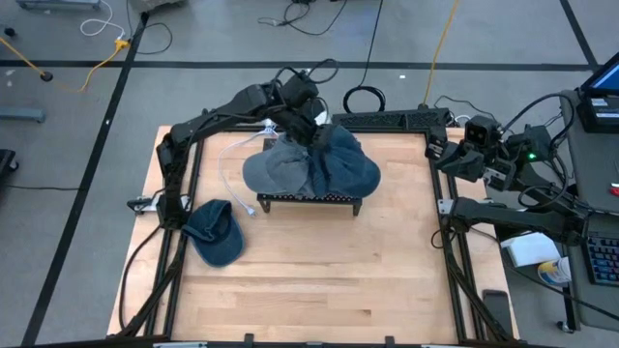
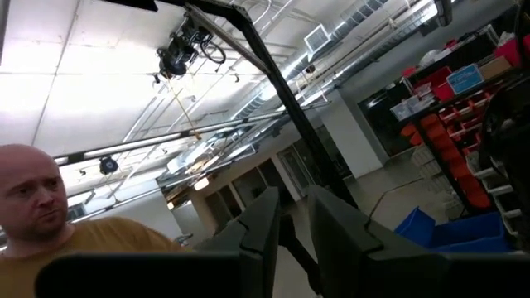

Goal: Pick & Place hat
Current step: Stack the bottom blue cap on the blue cap on the shelf, then stack the blue cap on the blue caps on the shelf

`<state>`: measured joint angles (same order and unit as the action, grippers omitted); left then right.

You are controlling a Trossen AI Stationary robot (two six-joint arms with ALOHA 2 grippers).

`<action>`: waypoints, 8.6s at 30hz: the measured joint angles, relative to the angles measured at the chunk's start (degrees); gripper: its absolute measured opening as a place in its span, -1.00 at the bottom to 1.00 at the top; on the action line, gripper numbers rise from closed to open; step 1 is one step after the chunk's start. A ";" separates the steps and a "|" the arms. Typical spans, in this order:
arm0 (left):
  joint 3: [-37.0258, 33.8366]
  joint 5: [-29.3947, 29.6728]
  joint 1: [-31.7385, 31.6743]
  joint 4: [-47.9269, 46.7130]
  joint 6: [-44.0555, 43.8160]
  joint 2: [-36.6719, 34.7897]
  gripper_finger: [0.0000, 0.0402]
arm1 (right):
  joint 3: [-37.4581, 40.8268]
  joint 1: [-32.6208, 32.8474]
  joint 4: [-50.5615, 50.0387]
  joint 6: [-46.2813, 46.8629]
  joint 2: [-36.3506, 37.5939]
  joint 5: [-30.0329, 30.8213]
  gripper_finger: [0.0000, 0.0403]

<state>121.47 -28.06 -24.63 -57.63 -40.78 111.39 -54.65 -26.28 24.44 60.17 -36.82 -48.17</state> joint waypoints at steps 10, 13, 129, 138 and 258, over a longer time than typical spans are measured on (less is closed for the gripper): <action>0.02 6.47 0.37 -8.30 1.92 -0.61 -0.89 | 0.00 0.02 -0.88 -2.42 -1.61 -0.72 -0.71; -0.04 10.57 1.10 -11.58 2.40 -0.29 -0.89 | 0.01 0.02 -1.12 -2.42 -2.44 -2.17 -0.71; -15.44 23.75 70.15 -32.34 34.76 -23.38 0.46 | 0.02 0.13 -1.11 -5.88 -9.21 3.45 -0.71; -35.65 25.00 71.30 -31.99 36.58 -23.36 0.46 | 0.02 0.15 -1.15 -6.69 -10.17 3.41 -0.71; -17.77 -44.58 19.63 30.29 -1.51 -13.94 -0.96 | -14.40 35.04 -13.22 -32.43 -37.00 21.56 0.41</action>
<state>103.70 -72.64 -4.99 -27.33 -42.29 97.45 -69.06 8.76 11.22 27.75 -73.82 -26.61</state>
